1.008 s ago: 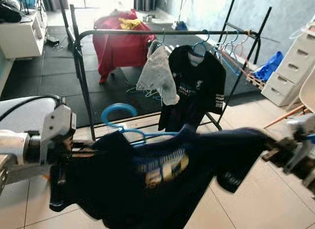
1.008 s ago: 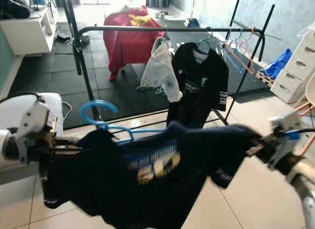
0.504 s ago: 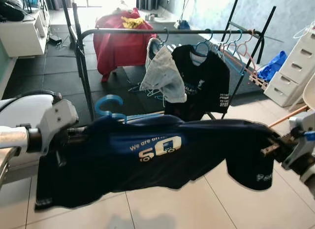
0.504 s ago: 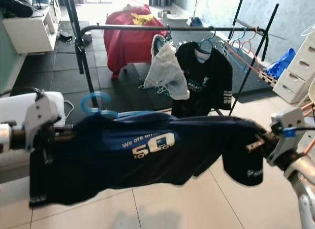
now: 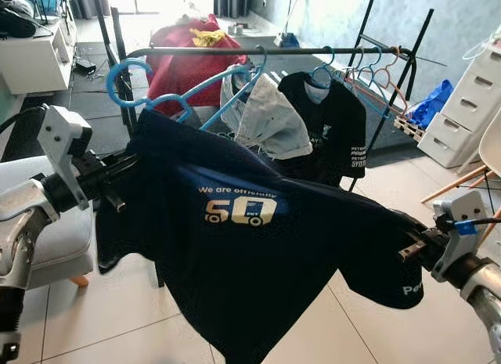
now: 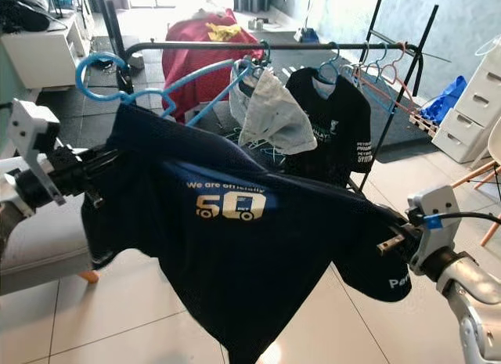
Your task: Hang hanger
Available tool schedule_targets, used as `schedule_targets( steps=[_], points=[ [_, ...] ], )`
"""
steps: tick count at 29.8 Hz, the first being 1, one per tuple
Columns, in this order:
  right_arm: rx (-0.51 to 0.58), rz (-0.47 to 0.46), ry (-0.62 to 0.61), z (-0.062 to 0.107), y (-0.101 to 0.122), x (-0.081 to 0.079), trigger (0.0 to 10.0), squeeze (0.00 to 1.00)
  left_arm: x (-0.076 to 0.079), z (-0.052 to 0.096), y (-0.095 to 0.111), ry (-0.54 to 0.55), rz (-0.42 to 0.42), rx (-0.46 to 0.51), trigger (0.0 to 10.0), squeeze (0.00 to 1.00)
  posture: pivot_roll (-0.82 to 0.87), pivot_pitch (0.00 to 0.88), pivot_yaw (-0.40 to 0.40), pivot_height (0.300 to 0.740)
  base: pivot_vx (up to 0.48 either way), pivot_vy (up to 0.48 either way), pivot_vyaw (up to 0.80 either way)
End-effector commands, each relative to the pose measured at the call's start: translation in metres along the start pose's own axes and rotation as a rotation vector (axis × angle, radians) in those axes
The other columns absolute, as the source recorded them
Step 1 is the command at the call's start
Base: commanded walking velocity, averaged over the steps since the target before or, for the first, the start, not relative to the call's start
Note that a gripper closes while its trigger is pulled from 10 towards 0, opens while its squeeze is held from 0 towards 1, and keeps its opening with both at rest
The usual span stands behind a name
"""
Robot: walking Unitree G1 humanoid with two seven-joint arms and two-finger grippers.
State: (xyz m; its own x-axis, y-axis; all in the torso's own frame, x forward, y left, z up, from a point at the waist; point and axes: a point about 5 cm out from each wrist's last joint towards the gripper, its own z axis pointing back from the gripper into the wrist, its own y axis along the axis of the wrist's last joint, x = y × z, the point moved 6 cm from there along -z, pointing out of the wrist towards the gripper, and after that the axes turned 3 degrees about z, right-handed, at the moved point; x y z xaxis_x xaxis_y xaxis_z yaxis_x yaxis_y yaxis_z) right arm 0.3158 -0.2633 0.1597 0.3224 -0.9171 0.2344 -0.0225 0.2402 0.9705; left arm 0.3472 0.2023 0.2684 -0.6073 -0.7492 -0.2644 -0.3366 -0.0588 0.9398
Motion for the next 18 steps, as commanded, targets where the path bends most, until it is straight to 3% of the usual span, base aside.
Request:
schedule_targets(
  steps=[1,2,3,4,5,6,7,8,9,10,11,13,17,18],
  points=[
    [-0.028,-0.004,-0.031,0.001,-0.005,0.003,10.0,0.00,0.006,-0.002,0.003,-0.018,0.008,0.028,10.0,0.00,-0.01,0.040,-0.060,0.740,0.000,0.000,0.00],
    [-0.013,-0.035,0.011,0.000,-0.003,-0.005,10.0,1.00,0.024,-0.013,-0.014,-0.089,-0.052,-0.064,10.0,0.00,-0.01,0.041,-0.063,0.740,0.000,0.000,0.00],
    [-0.013,-0.035,0.011,0.000,-0.003,-0.005,10.0,1.00,0.024,-0.013,-0.014,-0.089,-0.052,-0.064,10.0,0.00,-0.01,0.041,-0.063,0.740,0.000,0.000,0.00],
    [-0.002,-0.044,0.083,0.004,0.002,-0.013,10.0,1.00,0.029,-0.014,-0.028,-0.132,-0.117,-0.153,10.0,0.00,-0.01,0.042,-0.060,0.740,0.000,0.000,0.00],
    [-0.002,-0.044,0.083,0.004,0.002,-0.013,10.0,1.00,0.029,-0.014,-0.028,-0.132,-0.117,-0.153,10.0,0.00,-0.01,0.042,-0.060,0.740,0.000,0.000,0.00],
    [-0.002,-0.047,0.184,0.013,0.006,-0.025,10.0,1.00,0.030,-0.009,-0.043,-0.174,-0.205,-0.268,10.0,0.00,-0.02,0.046,-0.058,0.740,0.000,0.000,0.00],
    [-0.002,-0.047,0.184,0.013,0.006,-0.025,10.0,1.00,0.030,-0.009,-0.043,-0.174,-0.205,-0.268,10.0,0.00,-0.02,0.046,-0.058,0.740,0.000,0.000,0.00],
    [-0.010,-0.059,0.266,0.021,0.008,-0.035,10.0,1.00,0.028,-0.003,-0.054,-0.205,-0.264,-0.357,10.0,0.00,-0.02,0.046,-0.057,0.740,0.000,0.000,0.00],
    [-0.010,-0.059,0.266,0.021,0.008,-0.035,10.0,1.00,0.028,-0.003,-0.054,-0.205,-0.264,-0.357,10.0,0.00,-0.02,0.046,-0.057,0.740,0.000,0.000,0.00],
    [-0.041,-0.052,0.349,0.031,0.006,-0.047,10.0,1.00,0.023,0.006,-0.065,-0.229,-0.331,-0.459,10.0,0.00,-0.02,0.044,-0.056,0.740,0.000,0.000,0.00],
    [-0.041,-0.052,0.349,0.031,0.006,-0.047,10.0,1.00,0.023,0.006,-0.065,-0.229,-0.331,-0.459,10.0,0.00,-0.02,0.044,-0.056,0.740,0.000,0.000,0.00],
    [-0.073,-0.051,0.438,0.041,0.004,-0.063,10.0,1.00,0.017,0.018,-0.077,-0.260,-0.403,-0.583,10.0,0.00,-0.02,0.047,-0.054,0.740,0.000,0.000,0.00],
    [0.022,-0.029,0.421,0.037,0.029,-0.060,10.0,1.00,0.018,0.027,-0.082,-0.343,-0.465,-0.696,10.0,0.00,-0.02,0.049,-0.048,0.740,0.000,0.000,0.00],
    [0.049,-0.004,0.395,0.033,0.037,-0.055,10.0,1.00,0.025,0.026,-0.078,-0.376,-0.454,-0.678,10.0,0.00,-0.02,0.048,-0.049,0.740,0.000,0.000,0.00]
  ],
)
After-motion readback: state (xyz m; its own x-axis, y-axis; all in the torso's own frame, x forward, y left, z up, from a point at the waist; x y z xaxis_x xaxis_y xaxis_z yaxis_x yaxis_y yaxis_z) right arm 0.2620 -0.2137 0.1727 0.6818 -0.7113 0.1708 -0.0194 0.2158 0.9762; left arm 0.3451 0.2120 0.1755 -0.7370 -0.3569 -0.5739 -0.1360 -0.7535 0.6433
